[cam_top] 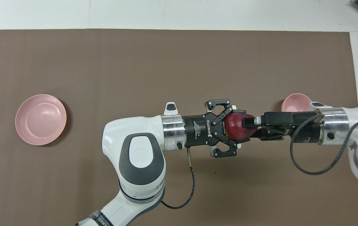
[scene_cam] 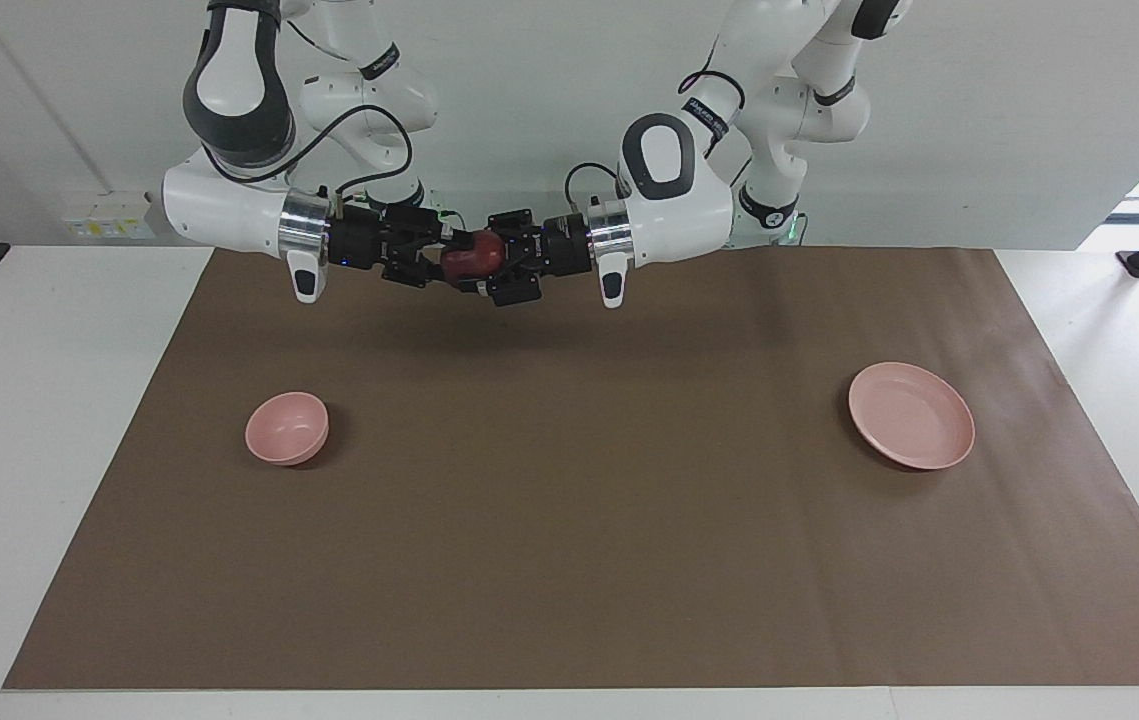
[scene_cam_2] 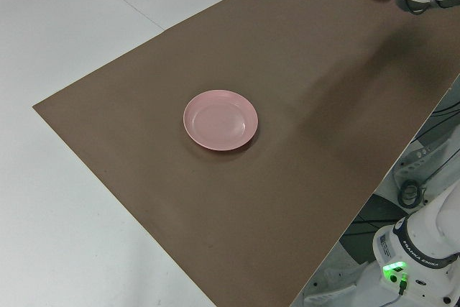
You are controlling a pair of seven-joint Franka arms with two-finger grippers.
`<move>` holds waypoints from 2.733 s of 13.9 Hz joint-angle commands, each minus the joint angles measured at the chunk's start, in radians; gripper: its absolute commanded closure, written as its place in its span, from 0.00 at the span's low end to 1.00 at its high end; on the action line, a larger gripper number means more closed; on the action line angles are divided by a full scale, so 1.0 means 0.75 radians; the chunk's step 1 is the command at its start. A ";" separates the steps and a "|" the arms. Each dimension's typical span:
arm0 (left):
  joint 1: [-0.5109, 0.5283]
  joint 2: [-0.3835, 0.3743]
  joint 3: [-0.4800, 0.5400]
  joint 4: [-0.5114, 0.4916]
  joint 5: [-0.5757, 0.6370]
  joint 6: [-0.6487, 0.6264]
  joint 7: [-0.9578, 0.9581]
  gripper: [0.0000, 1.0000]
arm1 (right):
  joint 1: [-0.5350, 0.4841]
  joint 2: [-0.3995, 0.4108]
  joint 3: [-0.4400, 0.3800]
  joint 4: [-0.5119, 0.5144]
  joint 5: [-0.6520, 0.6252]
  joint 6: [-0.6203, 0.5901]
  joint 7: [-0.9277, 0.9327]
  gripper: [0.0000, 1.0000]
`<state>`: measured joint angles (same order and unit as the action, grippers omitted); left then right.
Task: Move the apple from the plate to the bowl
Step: 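Grasp the apple with the right gripper and open the left gripper, then carry the apple into the bowl with the right gripper while the left gripper withdraws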
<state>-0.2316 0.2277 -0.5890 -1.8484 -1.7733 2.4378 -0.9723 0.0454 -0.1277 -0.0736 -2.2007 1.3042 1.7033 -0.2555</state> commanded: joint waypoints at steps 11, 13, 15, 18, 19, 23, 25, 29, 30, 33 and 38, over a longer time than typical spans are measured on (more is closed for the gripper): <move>-0.049 0.020 -0.002 0.049 -0.027 0.077 -0.013 1.00 | -0.011 -0.026 0.012 -0.027 0.036 -0.019 -0.003 0.00; -0.059 0.020 -0.002 0.049 -0.027 0.079 -0.013 1.00 | -0.011 -0.024 0.012 -0.025 0.036 -0.019 -0.001 0.00; -0.061 0.020 -0.002 0.051 -0.027 0.094 -0.013 1.00 | -0.011 -0.022 0.012 -0.023 0.036 -0.021 0.003 0.13; -0.070 0.020 -0.002 0.051 -0.027 0.096 -0.013 1.00 | -0.011 -0.016 0.012 -0.017 0.041 -0.025 0.005 0.57; -0.070 0.020 -0.002 0.049 -0.025 0.096 -0.013 1.00 | -0.013 -0.014 0.012 -0.013 0.041 -0.027 0.003 0.67; -0.084 0.020 0.000 0.057 0.000 0.132 -0.004 0.00 | -0.024 -0.001 0.012 0.007 0.041 -0.054 0.005 1.00; -0.082 0.020 0.000 0.053 0.002 0.135 -0.006 0.00 | -0.026 -0.001 0.010 0.005 0.041 -0.052 0.007 1.00; -0.023 -0.003 0.008 0.002 0.006 0.133 -0.013 0.00 | -0.032 0.001 0.010 0.009 0.022 -0.052 0.007 1.00; -0.002 -0.007 0.008 -0.010 0.018 0.133 -0.013 0.00 | -0.032 0.003 0.008 0.012 0.018 -0.052 0.007 1.00; 0.049 -0.005 0.010 -0.027 0.126 0.131 -0.008 0.00 | -0.062 0.041 0.004 0.062 -0.057 -0.048 -0.007 1.00; 0.129 -0.001 0.010 -0.049 0.300 0.131 -0.008 0.00 | -0.191 0.137 0.002 0.214 -0.445 -0.042 -0.056 1.00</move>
<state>-0.1505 0.2363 -0.5758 -1.8687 -1.5833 2.5265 -0.9730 -0.0516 -0.0737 -0.0786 -2.1199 1.0692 1.6925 -0.2738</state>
